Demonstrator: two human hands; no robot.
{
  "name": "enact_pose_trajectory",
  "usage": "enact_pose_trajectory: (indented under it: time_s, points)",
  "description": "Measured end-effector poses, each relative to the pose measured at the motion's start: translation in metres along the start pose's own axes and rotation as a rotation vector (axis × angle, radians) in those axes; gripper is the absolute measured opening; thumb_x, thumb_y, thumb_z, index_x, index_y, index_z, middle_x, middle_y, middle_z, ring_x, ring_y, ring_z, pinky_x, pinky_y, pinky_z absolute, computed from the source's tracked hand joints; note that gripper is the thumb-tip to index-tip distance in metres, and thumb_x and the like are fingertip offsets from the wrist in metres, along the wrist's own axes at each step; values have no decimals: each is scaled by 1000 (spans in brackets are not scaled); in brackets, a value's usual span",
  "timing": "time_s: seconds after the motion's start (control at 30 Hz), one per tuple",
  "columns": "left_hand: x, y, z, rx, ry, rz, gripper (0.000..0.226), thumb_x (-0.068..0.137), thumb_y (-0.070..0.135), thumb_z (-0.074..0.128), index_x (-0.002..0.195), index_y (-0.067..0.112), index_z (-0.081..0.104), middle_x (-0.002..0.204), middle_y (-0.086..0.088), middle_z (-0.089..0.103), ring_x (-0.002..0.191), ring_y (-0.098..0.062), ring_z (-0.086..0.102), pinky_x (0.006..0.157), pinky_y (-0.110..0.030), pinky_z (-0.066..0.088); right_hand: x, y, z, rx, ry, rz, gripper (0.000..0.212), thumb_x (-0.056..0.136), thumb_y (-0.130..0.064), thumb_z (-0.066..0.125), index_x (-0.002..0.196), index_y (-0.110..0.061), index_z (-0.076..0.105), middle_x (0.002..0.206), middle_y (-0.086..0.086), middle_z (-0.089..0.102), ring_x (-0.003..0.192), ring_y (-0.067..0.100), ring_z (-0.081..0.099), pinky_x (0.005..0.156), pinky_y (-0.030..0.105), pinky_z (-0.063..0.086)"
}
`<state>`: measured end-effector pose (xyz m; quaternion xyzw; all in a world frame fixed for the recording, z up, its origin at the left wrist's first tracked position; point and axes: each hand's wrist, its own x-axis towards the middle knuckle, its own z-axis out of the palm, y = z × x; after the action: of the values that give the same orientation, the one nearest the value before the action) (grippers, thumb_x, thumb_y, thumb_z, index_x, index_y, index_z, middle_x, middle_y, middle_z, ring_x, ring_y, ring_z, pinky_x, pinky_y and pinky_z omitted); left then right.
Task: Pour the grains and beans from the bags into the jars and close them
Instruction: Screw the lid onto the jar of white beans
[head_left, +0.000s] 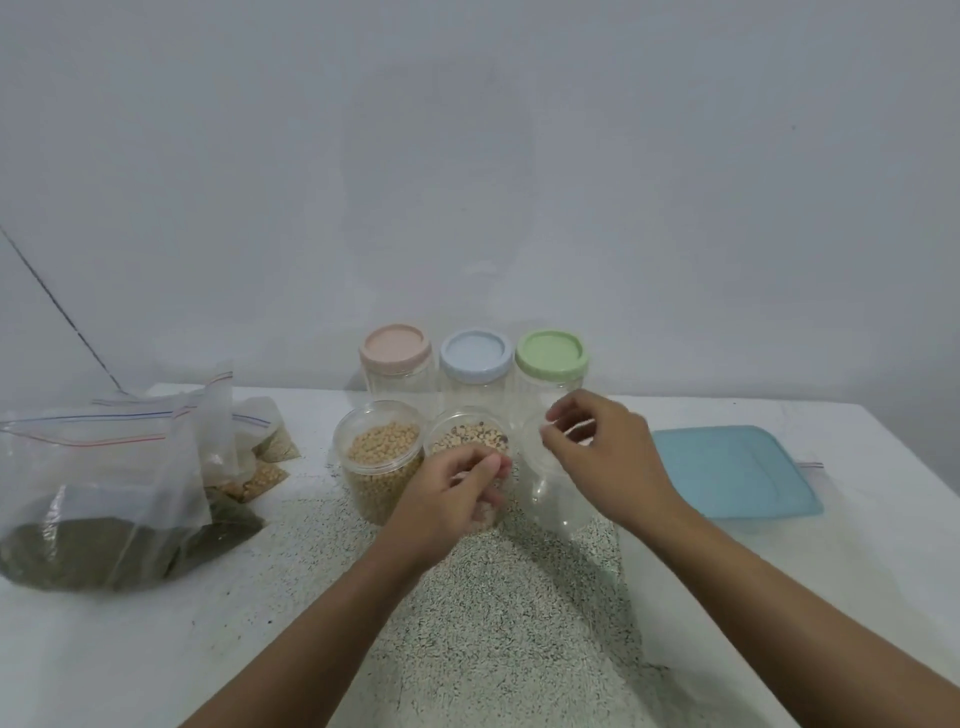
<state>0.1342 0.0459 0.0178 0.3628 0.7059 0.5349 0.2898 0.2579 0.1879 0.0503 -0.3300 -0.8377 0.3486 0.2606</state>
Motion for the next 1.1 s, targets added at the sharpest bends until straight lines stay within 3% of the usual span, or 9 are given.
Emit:
enact_pose_trajectory:
  time_s: [0.1, 0.23, 0.37, 0.47, 0.6, 0.67, 0.87, 0.97, 1.1]
  points:
    - [8, 6, 20, 46, -48, -21, 21, 105, 35, 49, 107, 26, 68, 103, 5, 75, 92, -17, 73, 83, -41, 61, 20, 29, -1, -262, -9, -78, 34, 93, -44, 64, 121, -25, 63, 121, -3, 61, 119, 19, 50, 95, 35, 43]
    - [11, 0, 39, 59, -134, -60, 21, 105, 46, 44, 97, 48, 63, 98, 20, 72, 96, -1, 70, 96, -37, 56, 29, 59, 8, -320, -179, 6, 62, 96, -60, 52, 149, -28, 44, 153, 1, 42, 140, 25, 37, 113, 42, 36]
    - [13, -4, 43, 2, -123, -70, 17, 105, 47, 42, 99, 52, 57, 102, 23, 68, 101, -5, 67, 94, -38, 56, 26, 65, 17, -274, -175, 40, 61, 95, -59, 52, 148, -32, 40, 148, 1, 44, 132, 27, 47, 106, 47, 43]
    - [12, 0, 40, -32, -135, -76, 17, 105, 45, 42, 106, 46, 59, 99, 25, 68, 102, -1, 67, 90, -27, 56, 23, 64, 16, -276, -159, 73, 63, 92, -53, 58, 148, -33, 36, 137, 6, 44, 125, 31, 46, 104, 44, 41]
    - [5, -2, 34, 54, -161, -45, 28, 106, 37, 47, 111, 23, 72, 105, 4, 77, 100, -16, 73, 86, -32, 60, 14, 65, 16, -322, -175, 111, 60, 92, -56, 56, 144, -31, 41, 126, 7, 43, 119, 32, 45, 103, 42, 40]
    - [-1, -6, 28, 46, -149, -48, 27, 106, 30, 49, 113, 18, 72, 102, 0, 78, 95, -15, 74, 77, -26, 59, 7, 63, 20, -332, -174, 97, 56, 91, -61, 54, 138, -31, 44, 122, 5, 44, 116, 30, 47, 102, 43, 41]
    - [-21, -13, -9, 110, -100, -30, 31, 106, 28, 49, 106, 14, 76, 94, 3, 79, 87, -9, 75, 74, -19, 57, -19, 33, 31, -397, -225, -96, 46, 94, -67, 47, 119, -28, 44, 110, -6, 49, 87, 15, 56, 75, 34, 48]
    - [-34, -15, -32, 129, -99, -22, 36, 104, 35, 47, 99, 17, 78, 90, 4, 79, 84, -11, 74, 68, -16, 52, -27, 12, 44, -460, -266, -219, 43, 95, -66, 43, 122, -32, 45, 112, -9, 51, 85, 13, 57, 74, 33, 51]
    - [-48, -25, -71, 159, -41, -53, 38, 101, 45, 46, 100, 24, 78, 96, 3, 78, 87, -16, 76, 73, -24, 55, -30, -15, 75, -495, -318, -316, 49, 97, -66, 35, 129, -30, 46, 121, -5, 53, 90, 17, 59, 74, 35, 52]
